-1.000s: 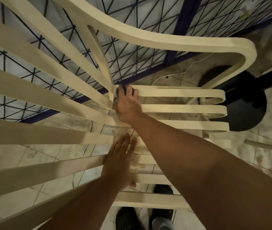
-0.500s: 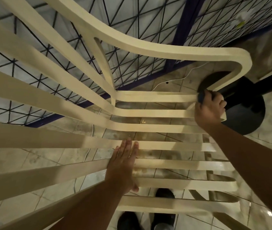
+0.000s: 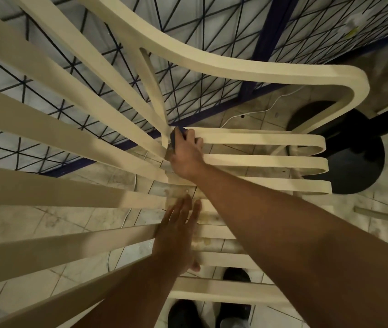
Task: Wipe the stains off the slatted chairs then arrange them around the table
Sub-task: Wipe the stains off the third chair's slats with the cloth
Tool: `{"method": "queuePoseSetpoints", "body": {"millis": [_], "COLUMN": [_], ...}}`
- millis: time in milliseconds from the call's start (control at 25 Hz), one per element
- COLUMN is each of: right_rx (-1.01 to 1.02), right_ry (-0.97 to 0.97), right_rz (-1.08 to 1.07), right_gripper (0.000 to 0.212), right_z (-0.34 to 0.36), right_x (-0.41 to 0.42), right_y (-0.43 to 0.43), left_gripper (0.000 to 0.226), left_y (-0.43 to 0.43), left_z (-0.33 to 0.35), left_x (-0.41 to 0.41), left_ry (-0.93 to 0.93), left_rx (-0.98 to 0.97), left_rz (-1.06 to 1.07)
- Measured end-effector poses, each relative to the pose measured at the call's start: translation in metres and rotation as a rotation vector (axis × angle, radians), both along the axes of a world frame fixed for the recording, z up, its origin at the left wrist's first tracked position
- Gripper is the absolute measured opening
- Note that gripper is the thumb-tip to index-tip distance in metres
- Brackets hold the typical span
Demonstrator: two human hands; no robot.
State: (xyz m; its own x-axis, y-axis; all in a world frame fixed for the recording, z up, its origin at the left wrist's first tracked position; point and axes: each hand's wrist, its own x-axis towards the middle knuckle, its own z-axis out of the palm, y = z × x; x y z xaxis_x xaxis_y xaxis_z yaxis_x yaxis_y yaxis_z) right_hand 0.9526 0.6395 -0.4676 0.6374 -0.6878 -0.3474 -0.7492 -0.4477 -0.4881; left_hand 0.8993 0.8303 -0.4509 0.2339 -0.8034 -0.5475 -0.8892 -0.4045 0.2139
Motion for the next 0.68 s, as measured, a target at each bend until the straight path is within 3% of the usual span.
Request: {"method": "queuePoseSetpoints", "body": {"millis": [160, 320, 480, 560, 680], "right_rx": [-0.254, -0.288, -0.295, -0.294, -0.253], "right_ry": [0.044, 0.119, 0.128, 0.168, 0.204], "right_rz": [0.049, -0.348, -0.578, -0.599, -0.457], "right_gripper": [0.068, 0.060, 0.059, 0.060, 0.058], "right_z": [0.001, 0.005, 0.005, 0.005, 0.008], "right_x": [-0.043, -0.120, -0.168, -0.154, -0.105], "right_y": [-0.012, -0.053, -0.078, -0.078, -0.062], "left_gripper": [0.159, 0.160, 0.160, 0.159, 0.159], "left_y": [-0.001, 0.002, 0.004, 0.003, 0.002], "left_z": [0.001, -0.005, -0.007, -0.008, -0.006], "left_x": [0.000, 0.001, 0.003, 0.003, 0.003], "left_ry": [0.003, 0.032, 0.055, 0.059, 0.076], "left_rx": [0.004, -0.042, -0.057, -0.054, -0.029], "left_rz": [-0.009, 0.001, 0.002, 0.007, 0.021]}}
